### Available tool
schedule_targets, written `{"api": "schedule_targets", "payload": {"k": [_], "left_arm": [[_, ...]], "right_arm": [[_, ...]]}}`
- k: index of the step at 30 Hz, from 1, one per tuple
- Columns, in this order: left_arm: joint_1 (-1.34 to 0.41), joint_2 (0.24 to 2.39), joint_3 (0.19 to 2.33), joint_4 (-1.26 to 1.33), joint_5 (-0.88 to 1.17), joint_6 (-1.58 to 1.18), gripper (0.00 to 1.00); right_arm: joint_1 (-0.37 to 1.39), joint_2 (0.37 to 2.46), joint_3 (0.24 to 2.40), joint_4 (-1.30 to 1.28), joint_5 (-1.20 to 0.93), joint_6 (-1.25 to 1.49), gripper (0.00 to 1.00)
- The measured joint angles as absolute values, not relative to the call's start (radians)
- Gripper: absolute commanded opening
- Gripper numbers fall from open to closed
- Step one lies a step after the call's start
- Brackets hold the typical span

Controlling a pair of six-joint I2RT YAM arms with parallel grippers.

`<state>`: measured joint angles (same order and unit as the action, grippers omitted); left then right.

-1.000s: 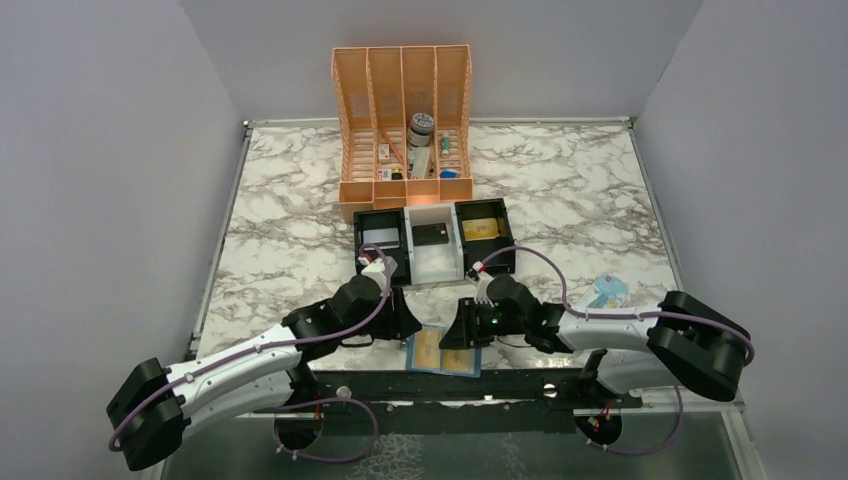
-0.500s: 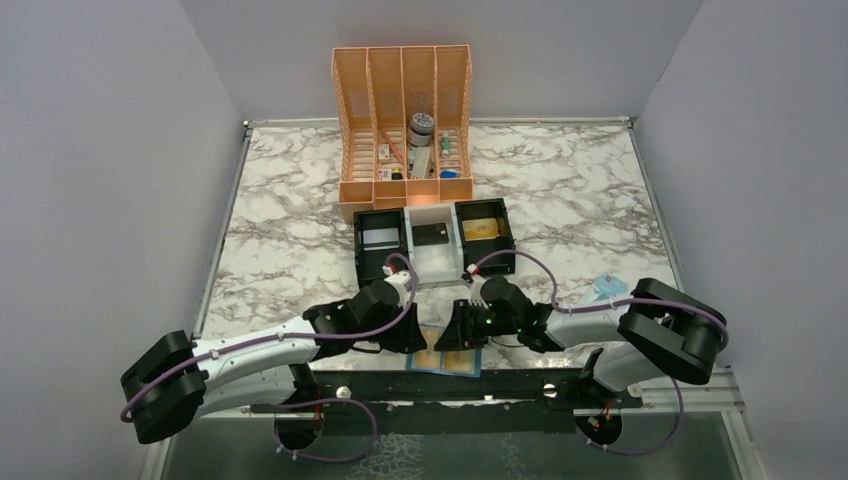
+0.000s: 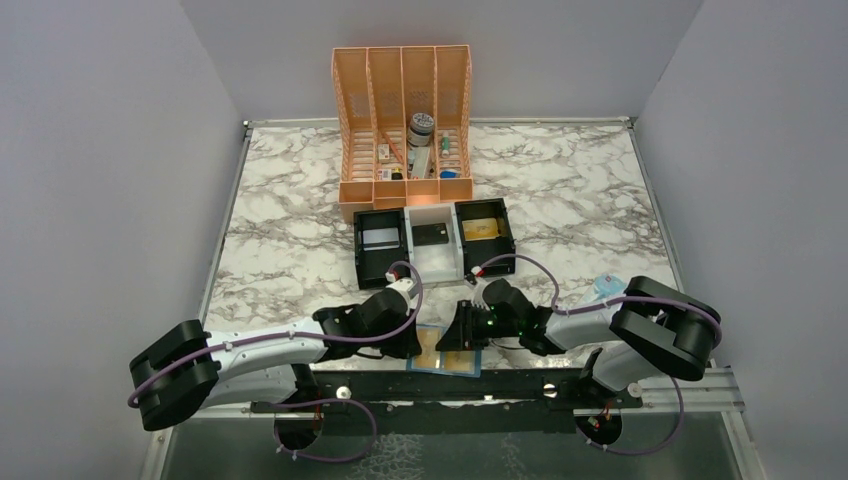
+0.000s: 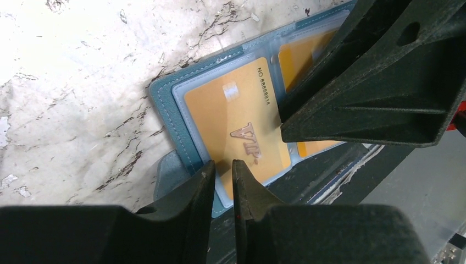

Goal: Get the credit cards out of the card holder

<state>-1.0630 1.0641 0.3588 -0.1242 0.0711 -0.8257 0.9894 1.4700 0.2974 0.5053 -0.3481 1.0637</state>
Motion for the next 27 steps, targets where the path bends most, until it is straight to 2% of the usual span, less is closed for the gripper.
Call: {"api": "schedule_targets", "payload": {"k": [11, 17, 27], "left_arm": [[-1.069, 1.064, 0.361, -0.133, 0.041, -0.836, 0.17], [-1.069, 1.064, 0.363, -0.138, 0.033, -0.840, 0.17], [-1.069, 1.064, 0.363, -0.138, 0.027, -0.847, 0.16]], "right_arm": [[0.989, 1.487, 0.299, 0.516, -0.331, 1.070, 0.18], [0.989, 1.496, 0.301, 0.518, -0.326, 1.069, 0.01], [0.989, 1.460, 0.295, 0.500, -0.321, 1.066, 0.01]]}}
